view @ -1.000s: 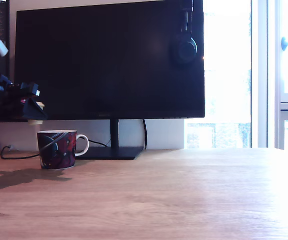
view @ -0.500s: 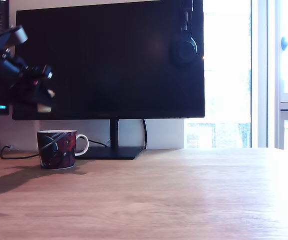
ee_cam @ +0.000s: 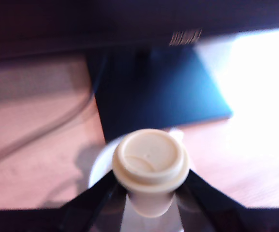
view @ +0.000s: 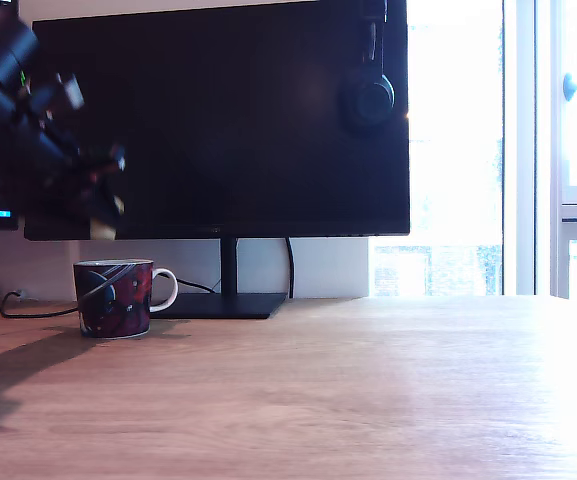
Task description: Pick up the coffee capsules from the table one by one and drop them inside the nearest coffee cup
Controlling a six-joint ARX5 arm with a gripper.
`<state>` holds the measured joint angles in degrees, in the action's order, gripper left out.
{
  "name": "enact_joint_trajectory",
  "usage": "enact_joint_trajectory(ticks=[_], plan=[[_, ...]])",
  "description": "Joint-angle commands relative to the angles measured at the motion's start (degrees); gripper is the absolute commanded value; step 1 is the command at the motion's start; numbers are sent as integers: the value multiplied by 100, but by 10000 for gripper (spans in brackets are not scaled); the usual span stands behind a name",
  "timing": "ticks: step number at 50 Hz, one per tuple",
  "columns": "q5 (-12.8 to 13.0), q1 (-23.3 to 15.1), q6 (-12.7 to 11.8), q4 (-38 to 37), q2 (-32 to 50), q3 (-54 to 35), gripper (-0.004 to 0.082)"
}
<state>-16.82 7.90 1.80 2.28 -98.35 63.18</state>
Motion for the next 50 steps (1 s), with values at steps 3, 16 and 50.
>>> enact_joint_trajectory(ticks=[3,16,50], plan=[[-4,63,39,101,-153,153,113],[-7,103,87,136,-181,210,113],[13,129,122,31,-173,424,778]])
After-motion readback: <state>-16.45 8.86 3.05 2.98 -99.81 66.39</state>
